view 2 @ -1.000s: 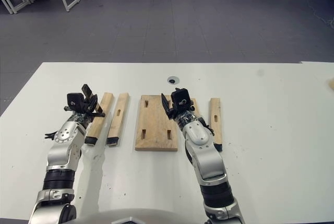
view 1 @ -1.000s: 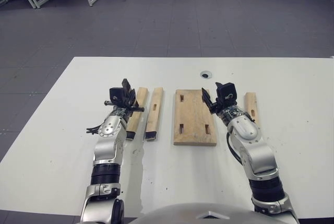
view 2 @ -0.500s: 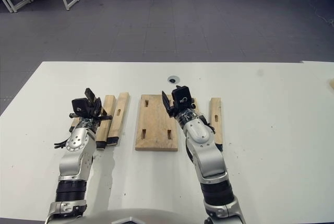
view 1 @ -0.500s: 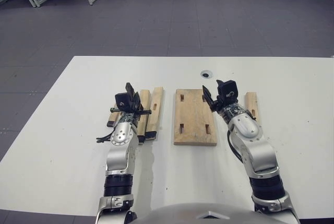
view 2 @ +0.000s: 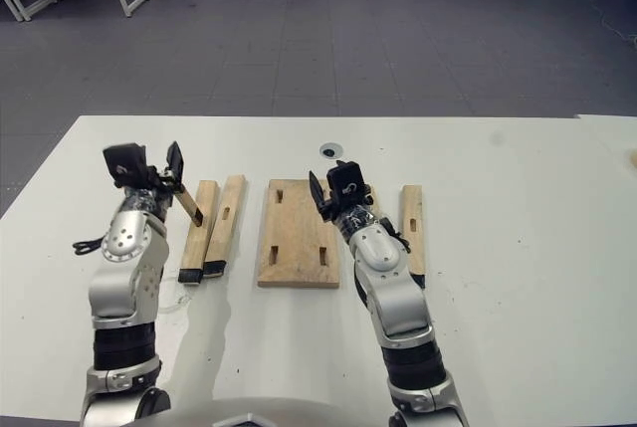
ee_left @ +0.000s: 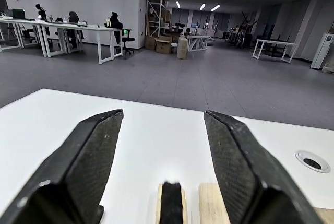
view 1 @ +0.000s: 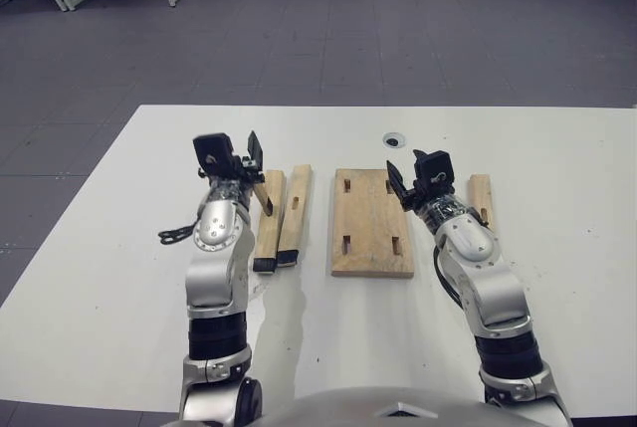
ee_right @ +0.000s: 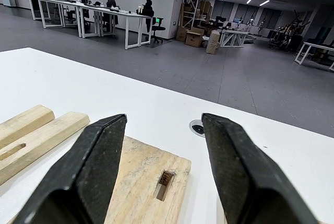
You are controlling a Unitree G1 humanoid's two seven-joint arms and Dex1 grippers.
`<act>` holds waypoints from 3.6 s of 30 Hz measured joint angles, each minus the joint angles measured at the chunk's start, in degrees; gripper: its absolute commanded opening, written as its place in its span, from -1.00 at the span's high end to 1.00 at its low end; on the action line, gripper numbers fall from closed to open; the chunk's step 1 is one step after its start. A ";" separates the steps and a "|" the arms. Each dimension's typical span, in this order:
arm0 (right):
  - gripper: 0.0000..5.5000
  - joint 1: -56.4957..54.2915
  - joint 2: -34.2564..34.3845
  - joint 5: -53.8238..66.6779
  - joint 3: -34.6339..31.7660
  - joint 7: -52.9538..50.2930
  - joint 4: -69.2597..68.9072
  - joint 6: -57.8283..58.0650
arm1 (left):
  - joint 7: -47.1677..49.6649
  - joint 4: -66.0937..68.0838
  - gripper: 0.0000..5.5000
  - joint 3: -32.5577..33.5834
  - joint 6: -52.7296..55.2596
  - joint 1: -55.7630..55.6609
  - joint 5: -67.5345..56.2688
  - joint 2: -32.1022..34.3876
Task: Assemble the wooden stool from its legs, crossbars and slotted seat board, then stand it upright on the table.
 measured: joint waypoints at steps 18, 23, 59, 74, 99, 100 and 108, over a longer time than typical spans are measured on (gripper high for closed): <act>0.04 0.73 1.65 -0.05 0.44 -1.40 0.64 -0.23 | -2.30 3.38 -0.03 4.76 18.49 -31.17 -4.58 8.07; 0.04 0.72 1.85 -0.08 0.48 -1.60 0.63 -0.25 | -6.28 14.10 -0.03 1.17 15.42 -21.64 -2.90 10.01; 0.04 5.67 -0.45 -0.06 -1.33 -1.07 -2.27 0.31 | -11.31 -29.74 -0.61 -5.90 28.77 45.29 -10.16 11.57; 0.04 3.99 -0.23 -0.01 -1.21 -0.37 -3.03 2.74 | -8.58 -11.60 0.00 -6.23 16.47 33.98 -5.66 6.13; -0.34 -19.91 -0.72 58.25 -35.82 16.44 6.06 38.77 | -13.95 -6.40 0.26 8.72 28.63 -2.81 -66.49 1.89; -0.34 -22.72 -1.04 65.38 -38.41 15.95 8.17 41.18 | -14.04 -5.22 0.26 8.69 29.52 -4.05 -72.78 2.17; -0.34 -27.78 -2.93 94.79 -39.49 1.71 15.68 42.27 | -11.06 -4.76 0.26 3.55 28.77 -7.15 -90.06 5.84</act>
